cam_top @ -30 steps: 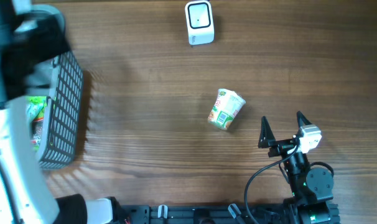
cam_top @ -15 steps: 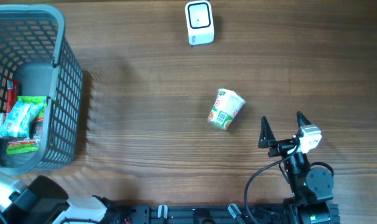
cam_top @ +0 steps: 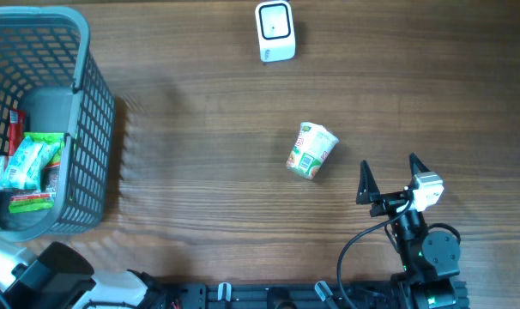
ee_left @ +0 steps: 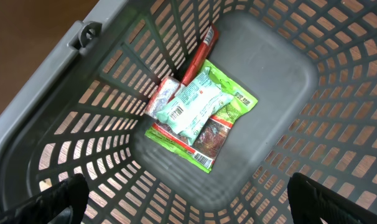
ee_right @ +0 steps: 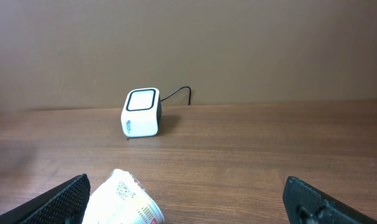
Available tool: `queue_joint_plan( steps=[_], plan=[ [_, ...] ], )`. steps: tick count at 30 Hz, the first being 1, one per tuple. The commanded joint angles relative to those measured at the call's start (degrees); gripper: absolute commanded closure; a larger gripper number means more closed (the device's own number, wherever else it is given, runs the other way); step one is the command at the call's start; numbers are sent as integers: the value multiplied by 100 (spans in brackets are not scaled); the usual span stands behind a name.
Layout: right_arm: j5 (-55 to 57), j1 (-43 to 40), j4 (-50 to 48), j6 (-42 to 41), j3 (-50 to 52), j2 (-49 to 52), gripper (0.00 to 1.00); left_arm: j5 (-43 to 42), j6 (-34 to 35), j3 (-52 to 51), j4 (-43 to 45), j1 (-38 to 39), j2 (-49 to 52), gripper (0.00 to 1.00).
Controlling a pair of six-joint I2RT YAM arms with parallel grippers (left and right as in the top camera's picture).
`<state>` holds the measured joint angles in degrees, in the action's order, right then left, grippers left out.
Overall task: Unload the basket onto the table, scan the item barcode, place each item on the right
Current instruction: 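Reach the left gripper into the basket and grasp the green snack bags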
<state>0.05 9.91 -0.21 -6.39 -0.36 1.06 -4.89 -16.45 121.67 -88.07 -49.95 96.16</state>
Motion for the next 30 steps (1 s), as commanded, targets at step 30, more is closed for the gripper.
queue_joint_plan(
  steps=[30],
  plan=[
    [92, -28, -26, 24, 7, -26, 0, -3508, 699, -212, -601, 214, 28, 0]
  ],
)
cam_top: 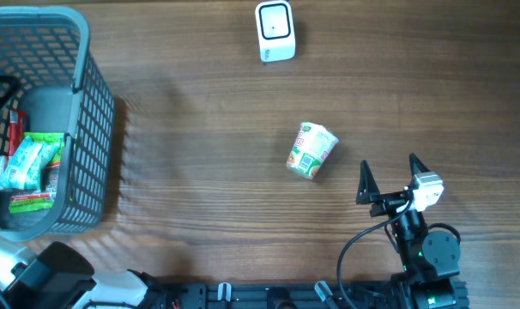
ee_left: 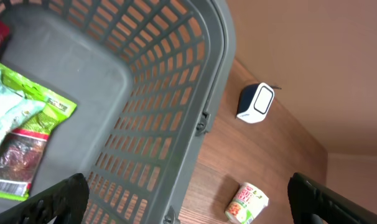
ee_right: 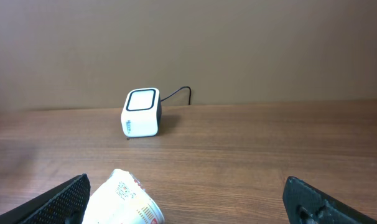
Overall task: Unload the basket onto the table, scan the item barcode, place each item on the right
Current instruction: 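Reach the left gripper into the basket and grasp the green snack bags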
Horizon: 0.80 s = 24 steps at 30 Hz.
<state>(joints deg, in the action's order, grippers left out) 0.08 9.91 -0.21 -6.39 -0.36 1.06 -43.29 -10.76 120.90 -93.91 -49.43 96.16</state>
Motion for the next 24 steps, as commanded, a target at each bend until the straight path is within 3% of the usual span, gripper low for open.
queue_joint_plan(
  steps=[1, 3, 9, 13, 24],
  plan=[
    [90, -28, -26, 24, 7, -26, 0, 647, 313, -177, 39, 236, 28, 0],
    [90, -28, -26, 22, 7, -26, 0, 1099, 605, -243, 155, 367, 28, 0],
    [90, -28, -26, 22, 7, -26, 0, 3941, 2218, -778, 695, 1161, 28, 0],
    [90, -28, -26, 22, 7, -26, 0, 4019, 2465, -1419, 1333, 1211, 31, 0],
    [90, -28, -26, 24, 7, -26, 0, 4240, 2326, -3169, 3209, 1062, 31, 0]
  ],
)
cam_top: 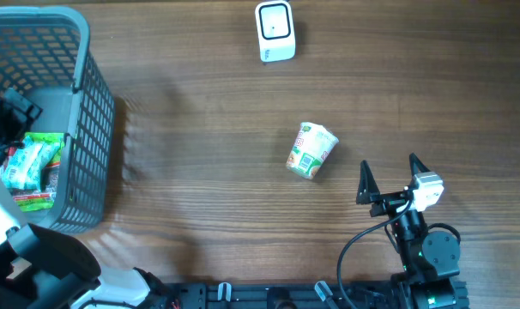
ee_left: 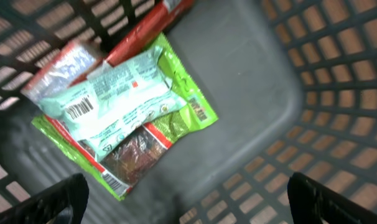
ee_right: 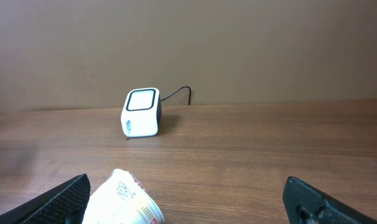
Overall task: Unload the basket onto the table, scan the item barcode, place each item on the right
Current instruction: 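Reach the left gripper into the basket and grasp the green snack bags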
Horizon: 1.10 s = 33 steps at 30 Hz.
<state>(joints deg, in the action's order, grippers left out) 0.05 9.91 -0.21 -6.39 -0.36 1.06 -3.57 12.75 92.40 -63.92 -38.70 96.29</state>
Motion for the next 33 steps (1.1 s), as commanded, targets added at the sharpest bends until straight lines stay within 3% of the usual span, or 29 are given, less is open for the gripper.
queue_joint_plan(
  steps=[1, 7, 22, 28, 33],
  plan=[
    [92, -28, -26, 24, 7, -26, 0, 417, -22, -409, 295, -11, 17, 0],
    [92, -28, -26, 22, 7, -26, 0, 772, -179, -1001, 988, -37, 28, 0],
    [92, -28, -26, 22, 7, -26, 0, 520, -3224, -1204, 1158, 391, 367, 0],
    [92, -28, -26, 22, 7, -26, 0, 1377, -3381, -1239, 850, 833, 391, 0],
    [92, -28, -26, 24, 7, -26, 0, 925, -3331, -1252, 608, 859, 389, 0]
  ],
)
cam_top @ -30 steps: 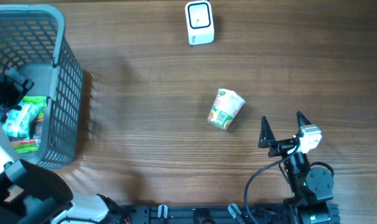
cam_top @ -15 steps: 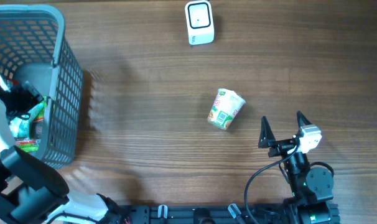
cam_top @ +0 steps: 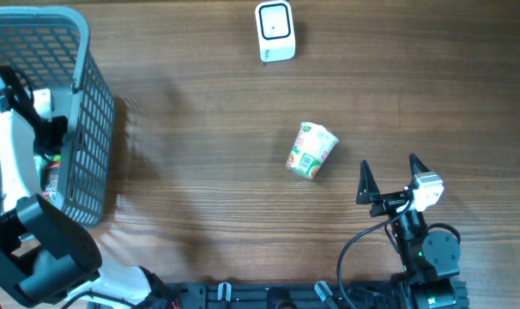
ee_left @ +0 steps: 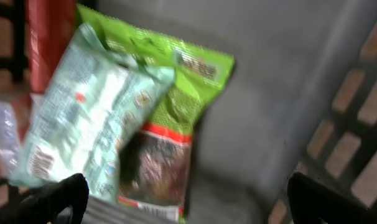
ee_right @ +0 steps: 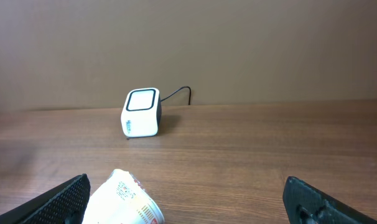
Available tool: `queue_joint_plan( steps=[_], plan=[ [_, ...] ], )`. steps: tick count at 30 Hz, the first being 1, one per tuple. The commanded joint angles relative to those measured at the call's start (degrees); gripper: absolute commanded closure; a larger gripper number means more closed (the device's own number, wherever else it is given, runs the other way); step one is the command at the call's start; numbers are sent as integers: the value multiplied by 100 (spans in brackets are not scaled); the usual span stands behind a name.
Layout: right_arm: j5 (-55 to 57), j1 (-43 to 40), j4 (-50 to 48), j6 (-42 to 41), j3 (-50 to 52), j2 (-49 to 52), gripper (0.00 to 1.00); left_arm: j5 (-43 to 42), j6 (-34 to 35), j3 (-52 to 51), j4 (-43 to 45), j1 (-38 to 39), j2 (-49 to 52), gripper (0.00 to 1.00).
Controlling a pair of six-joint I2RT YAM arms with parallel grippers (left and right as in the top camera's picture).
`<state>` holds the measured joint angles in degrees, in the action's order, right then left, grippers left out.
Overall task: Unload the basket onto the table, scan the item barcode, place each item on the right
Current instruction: 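Reach the left gripper into the basket and grasp the green snack bags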
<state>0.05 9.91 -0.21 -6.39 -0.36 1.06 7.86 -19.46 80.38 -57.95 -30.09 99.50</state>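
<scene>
Close under my open left gripper lie the snack packets in the grey basket: a pale green packet on top of a bright green one, with a red one beside them. Nothing is between the fingers. The white scanner stands at the table's far edge. A cup of noodles lies on its side in the middle of the table. My right gripper rests open just right of the cup, facing the scanner, with the cup by its left fingertip.
The basket's lattice walls stand close round my left gripper. The scanner's cable runs off behind it along the back wall. Bare wooden table lies between the basket and the cup.
My left gripper has gone lower into the basket and the packets now fill its view, blurred. In the overhead view the left arm covers most of the packets. The right arm has not moved.
My left gripper first looked down into the basket from above. Then it was tilted toward the basket's rim, with the scanner and cup in sight. After that it pointed down at the packets, and now hangs open close over them. Cup and right gripper stayed put.
</scene>
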Motion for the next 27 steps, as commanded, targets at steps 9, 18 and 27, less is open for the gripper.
queue_joint_plan(
  steps=[9, 18, 27],
  plan=[
    [92, -28, -26, 22, 7, -26, 0, 859, -369, -160, -258, -76, 70, 2],
    [92, -28, -26, 24, 7, -26, 0, 807, -857, -282, 83, -201, 155, 0],
    [92, -28, -26, 24, 7, -26, 0, -286, -59, -280, 175, -68, -1110, 0]
  ],
)
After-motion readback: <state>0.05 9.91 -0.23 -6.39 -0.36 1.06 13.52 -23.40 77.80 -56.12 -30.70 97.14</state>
